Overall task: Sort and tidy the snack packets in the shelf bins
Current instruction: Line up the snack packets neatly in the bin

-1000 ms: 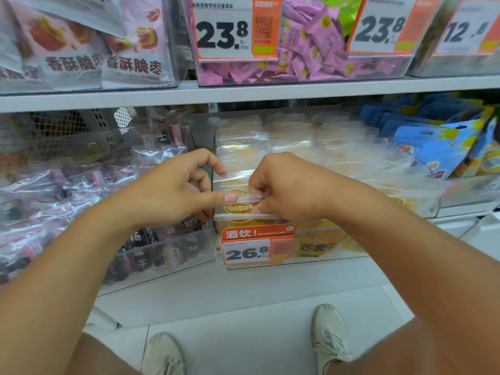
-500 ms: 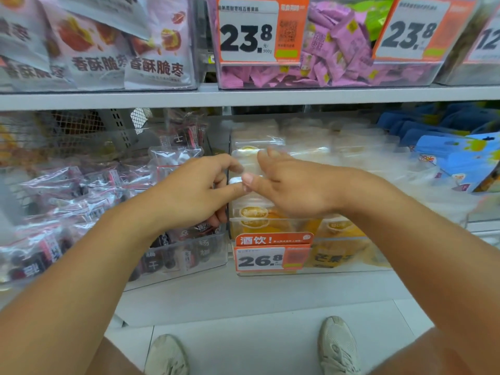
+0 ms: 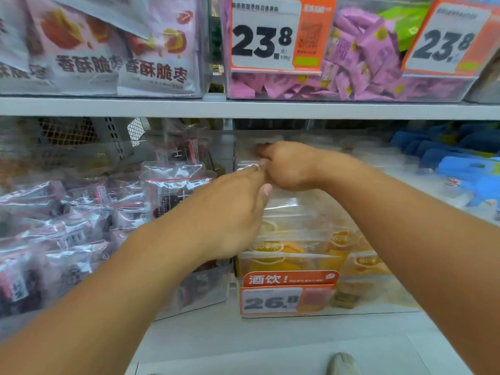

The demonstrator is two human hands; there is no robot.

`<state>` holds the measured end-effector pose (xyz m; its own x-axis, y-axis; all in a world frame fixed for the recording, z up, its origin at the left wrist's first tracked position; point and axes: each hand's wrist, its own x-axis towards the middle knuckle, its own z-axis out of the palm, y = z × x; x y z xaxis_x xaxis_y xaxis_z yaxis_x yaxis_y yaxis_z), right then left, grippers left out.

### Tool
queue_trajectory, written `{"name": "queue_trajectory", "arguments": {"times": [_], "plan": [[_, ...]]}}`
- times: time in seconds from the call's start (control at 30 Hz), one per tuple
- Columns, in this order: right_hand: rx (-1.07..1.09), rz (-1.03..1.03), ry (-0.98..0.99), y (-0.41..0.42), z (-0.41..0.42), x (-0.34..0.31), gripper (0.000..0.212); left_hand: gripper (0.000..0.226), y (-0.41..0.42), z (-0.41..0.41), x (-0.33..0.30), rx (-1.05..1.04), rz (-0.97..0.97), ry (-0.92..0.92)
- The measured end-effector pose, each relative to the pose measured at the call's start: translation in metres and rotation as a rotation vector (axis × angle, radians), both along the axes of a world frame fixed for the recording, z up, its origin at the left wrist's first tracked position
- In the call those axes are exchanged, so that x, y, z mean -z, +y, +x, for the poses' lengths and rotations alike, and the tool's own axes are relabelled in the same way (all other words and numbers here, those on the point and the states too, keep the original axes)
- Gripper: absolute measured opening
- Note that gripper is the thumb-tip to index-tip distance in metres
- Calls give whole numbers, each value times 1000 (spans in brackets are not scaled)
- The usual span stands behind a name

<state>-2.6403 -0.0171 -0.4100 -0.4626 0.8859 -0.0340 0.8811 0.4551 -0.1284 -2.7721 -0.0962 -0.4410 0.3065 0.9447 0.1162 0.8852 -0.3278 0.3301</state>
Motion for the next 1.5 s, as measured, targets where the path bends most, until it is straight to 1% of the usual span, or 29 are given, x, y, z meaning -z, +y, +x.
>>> {"name": "queue_trajectory", "arguments": {"times": [0.03,0.07,0.13,0.17,0.27,0.37,0.43,0.5,0.57,0.63,0.67,0.77,0.83,0.93,1.0,1.1,1.13,1.17,1.2,1.23,1.27,1.3,1.33,1.4,1.47,1.5], "plan": [[-31,54,-27,2,2,3,28,49,-1,-1,0,-8,-10,-15],[-34,96,-4,3,6,4,22,55,-2,0,1,-18,-20,-24],[-15,140,174,7,14,3,18,64,0,2,4,-59,-43,-25],[-3,127,255,10,18,2,15,65,2,4,3,-73,-43,-30],[82,-27,363,19,27,-5,32,57,12,11,2,-91,6,-83],[132,-87,370,30,32,-12,35,68,19,18,0,-154,-2,-100],[112,-65,352,33,34,-12,25,73,25,22,-2,-194,3,-126],[82,-30,390,32,33,-7,14,67,29,23,-4,-221,3,-119],[43,-17,433,32,30,2,11,52,29,22,-5,-244,4,-95],[11,-29,463,32,28,6,9,45,24,20,-5,-247,10,-58],[1,-27,445,33,30,6,8,44,23,19,-6,-238,14,-40],[-1,42,279,36,45,1,5,43,22,18,-9,-168,-13,-45],[-3,61,298,37,54,4,7,45,23,18,-8,-154,-30,-33],[-104,-28,469,33,46,9,13,55,23,20,-3,-177,-9,-14],[-195,-65,478,32,36,11,19,54,24,21,-3,-181,6,-4],[-169,-160,438,32,34,6,29,49,26,20,-4,-173,-13,9],[-140,-188,481,31,37,4,34,49,27,20,-5,-175,-28,4],[-113,-196,570,31,40,3,38,49,28,20,-4,-179,-35,-5],[-83,-175,671,32,41,4,41,49,28,19,-3,-182,-35,-15],[-51,-128,727,33,40,4,46,48,28,19,-2,-183,-30,-23],[-20,-83,705,33,36,3,51,47,28,20,-1,-182,-25,-28],[0,-68,624,32,31,4,53,48,28,20,0,-180,-21,-25],[6,-77,513,32,27,6,51,51,29,21,1,-177,-19,-11],[-16,-90,275,31,21,7,37,57,32,20,0,-174,-12,14],[-46,-89,118,31,20,7,40,59,34,20,0,-178,-12,15],[-57,-96,83,32,20,6,43,60,34,20,1,-184,-15,21]]}}
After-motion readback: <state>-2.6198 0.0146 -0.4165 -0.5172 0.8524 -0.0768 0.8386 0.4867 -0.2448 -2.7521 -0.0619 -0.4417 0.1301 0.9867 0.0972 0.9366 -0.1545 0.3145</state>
